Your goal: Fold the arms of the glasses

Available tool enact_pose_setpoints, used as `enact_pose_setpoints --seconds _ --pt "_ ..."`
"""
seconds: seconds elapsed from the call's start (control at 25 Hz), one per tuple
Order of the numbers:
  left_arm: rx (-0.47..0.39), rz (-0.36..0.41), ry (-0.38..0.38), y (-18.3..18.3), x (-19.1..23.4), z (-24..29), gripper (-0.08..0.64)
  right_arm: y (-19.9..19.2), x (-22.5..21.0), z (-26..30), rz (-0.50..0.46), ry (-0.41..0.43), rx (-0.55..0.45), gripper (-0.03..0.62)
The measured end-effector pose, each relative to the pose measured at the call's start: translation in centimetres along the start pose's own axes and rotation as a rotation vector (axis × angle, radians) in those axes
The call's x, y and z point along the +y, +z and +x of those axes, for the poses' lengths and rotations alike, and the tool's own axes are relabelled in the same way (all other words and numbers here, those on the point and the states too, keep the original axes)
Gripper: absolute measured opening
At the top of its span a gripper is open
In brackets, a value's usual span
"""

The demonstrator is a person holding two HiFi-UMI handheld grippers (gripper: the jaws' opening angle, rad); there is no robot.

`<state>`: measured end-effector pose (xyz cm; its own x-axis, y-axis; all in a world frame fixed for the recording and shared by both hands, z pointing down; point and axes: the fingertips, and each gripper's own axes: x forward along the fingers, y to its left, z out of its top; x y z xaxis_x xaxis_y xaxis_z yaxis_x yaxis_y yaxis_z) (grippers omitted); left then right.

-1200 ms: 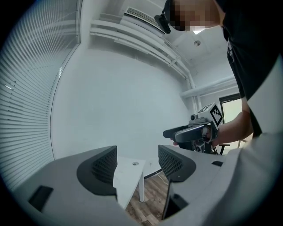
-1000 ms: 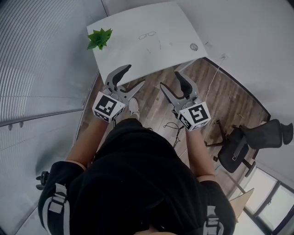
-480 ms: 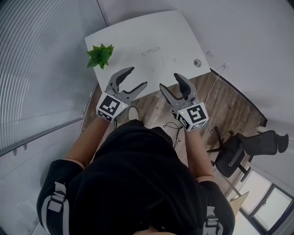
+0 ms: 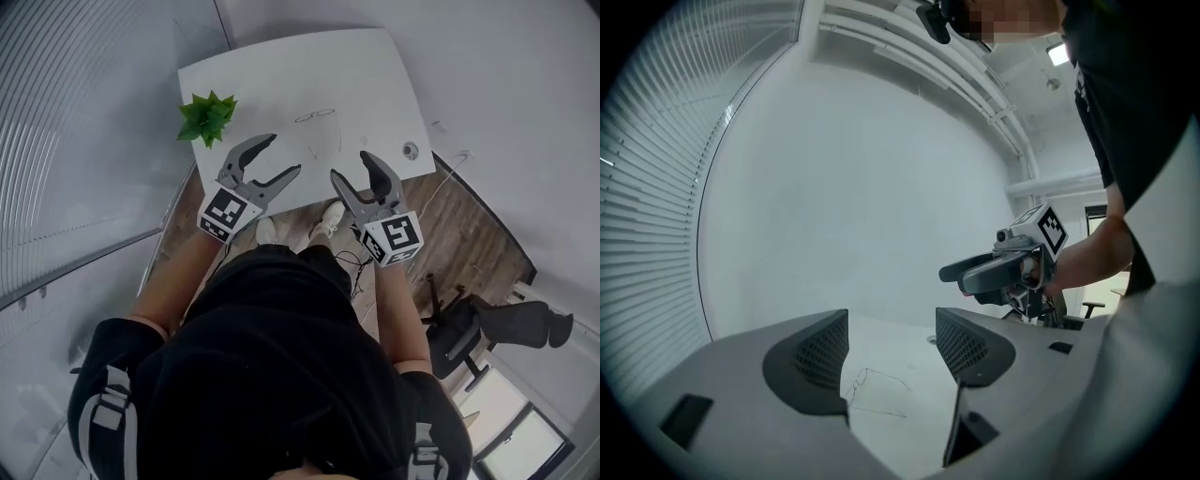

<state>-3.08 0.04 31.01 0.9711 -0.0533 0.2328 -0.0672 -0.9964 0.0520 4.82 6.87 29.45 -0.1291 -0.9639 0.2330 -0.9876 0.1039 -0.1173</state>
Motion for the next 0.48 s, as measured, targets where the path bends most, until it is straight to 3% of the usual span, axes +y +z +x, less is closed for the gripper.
enact_pose_setpoints --seconds 0.48 --pt "0.074 -0.040 0.209 -1.8 1.1 6.1 0.284 -3.3 -8.4 3.5 -0.024 0.213 0.081 0.279"
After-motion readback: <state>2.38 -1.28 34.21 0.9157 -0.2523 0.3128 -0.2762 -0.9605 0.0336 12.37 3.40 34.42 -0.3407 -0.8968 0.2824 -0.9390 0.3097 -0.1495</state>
